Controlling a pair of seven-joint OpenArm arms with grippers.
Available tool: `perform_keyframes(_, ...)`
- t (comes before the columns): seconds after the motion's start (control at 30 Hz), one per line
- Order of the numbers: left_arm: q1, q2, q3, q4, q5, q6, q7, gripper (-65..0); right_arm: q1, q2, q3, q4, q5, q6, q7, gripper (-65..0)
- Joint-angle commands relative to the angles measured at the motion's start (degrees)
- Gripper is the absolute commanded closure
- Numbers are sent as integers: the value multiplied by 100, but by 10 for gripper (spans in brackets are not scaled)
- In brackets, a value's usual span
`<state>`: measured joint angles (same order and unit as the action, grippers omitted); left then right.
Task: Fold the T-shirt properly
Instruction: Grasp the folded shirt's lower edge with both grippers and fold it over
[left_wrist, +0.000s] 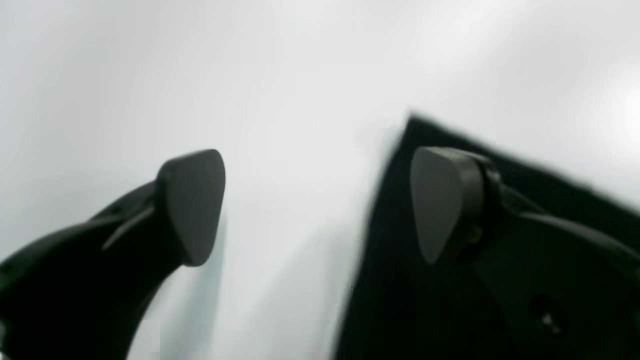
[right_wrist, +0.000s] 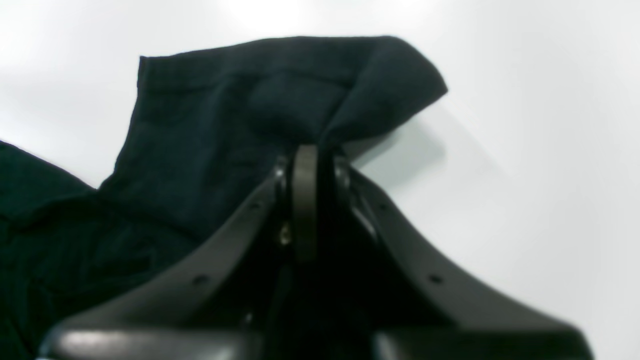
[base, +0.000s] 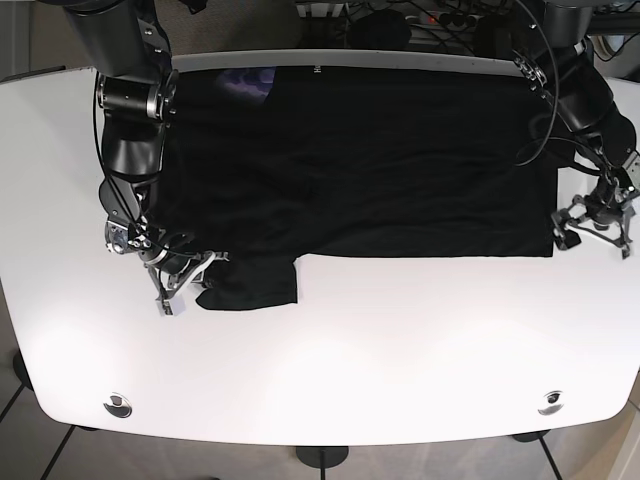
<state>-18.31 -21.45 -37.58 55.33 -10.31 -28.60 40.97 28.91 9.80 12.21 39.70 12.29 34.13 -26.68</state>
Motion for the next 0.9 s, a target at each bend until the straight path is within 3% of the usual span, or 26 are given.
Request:
perform_keyframes(0.03,-187,-101,176,-61,-108,-380,-110,-543,120,35,6,60,-47,2,-88,-29)
perform_keyframes(0.23,-196,-66,281,-491,-108,-459,-110,-489,103,26,6,69,-38,2,-80,-29)
perform_keyframes(0.3,-310,-66,281,-606,-99,-467,-119,-442,103,26,6,69,-38,2,-80,-29)
perform_keyframes(0.33,-372,-66,281,-685,-99,-467,-119,-392,103,26,6,69,-38,2,-80,-29)
perform_keyframes(0.37,-451,-66,281,-843,-99,-467,-128,-287,112,26,14,69,-38,2,-71,-29)
perform_keyframes(0.4,-521,-66,281,-948,-90,-467,-128,-224,103,26,14,122,-38,2,-71,-29)
perform_keyframes(0.5,-706,-66,281,-1221,-90,-476,-251,-106,-29,0,14,535,-38,2,-97,-27)
perform_keyframes(0.67,-741,-83,941,-1239,-117,-476,-462,-4,-117,-158,14,904,-47,-6,-211,-24)
perform_keyframes(0.9,-635,-48,747,45,-117,-485,-312,-6,-91,-141,14,1274,-38,-15,-211,-17)
